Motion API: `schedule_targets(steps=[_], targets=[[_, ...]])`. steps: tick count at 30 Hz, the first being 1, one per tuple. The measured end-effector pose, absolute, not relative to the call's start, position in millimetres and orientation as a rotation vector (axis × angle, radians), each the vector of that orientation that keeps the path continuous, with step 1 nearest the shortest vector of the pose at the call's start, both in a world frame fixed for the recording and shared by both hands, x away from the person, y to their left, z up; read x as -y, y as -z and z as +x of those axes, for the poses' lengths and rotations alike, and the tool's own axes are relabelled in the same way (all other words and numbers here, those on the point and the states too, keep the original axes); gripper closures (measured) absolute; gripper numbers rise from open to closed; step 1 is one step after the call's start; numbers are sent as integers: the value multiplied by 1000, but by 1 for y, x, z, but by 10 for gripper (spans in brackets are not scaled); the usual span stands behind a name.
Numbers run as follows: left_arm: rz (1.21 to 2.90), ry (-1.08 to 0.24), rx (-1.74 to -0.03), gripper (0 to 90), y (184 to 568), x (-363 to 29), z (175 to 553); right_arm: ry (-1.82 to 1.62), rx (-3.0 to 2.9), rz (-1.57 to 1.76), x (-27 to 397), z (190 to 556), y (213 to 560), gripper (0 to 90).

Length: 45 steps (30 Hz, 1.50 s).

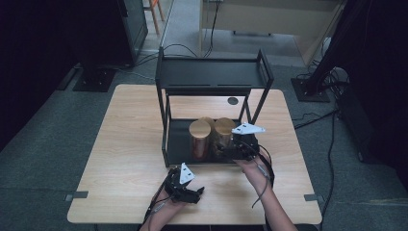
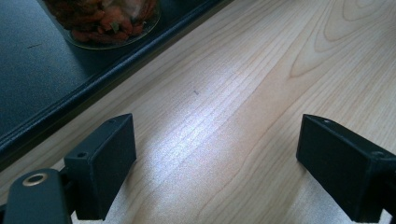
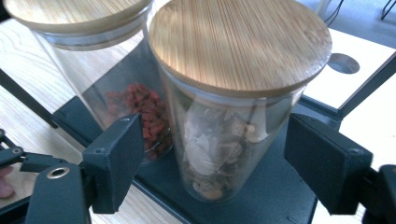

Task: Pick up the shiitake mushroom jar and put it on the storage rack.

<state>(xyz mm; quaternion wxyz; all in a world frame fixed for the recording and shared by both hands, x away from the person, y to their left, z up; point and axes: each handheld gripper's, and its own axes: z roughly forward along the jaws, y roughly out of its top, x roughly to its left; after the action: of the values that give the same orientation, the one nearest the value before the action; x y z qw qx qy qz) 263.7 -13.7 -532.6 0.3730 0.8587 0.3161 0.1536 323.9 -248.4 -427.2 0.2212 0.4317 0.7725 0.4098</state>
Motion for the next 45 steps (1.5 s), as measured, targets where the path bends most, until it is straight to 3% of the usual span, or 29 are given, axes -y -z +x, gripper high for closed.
schedule_targets(steps=[45], targets=[[2196,-394,-818,122,533,14,264,-1295,-2114,1081,263,290,444,200]])
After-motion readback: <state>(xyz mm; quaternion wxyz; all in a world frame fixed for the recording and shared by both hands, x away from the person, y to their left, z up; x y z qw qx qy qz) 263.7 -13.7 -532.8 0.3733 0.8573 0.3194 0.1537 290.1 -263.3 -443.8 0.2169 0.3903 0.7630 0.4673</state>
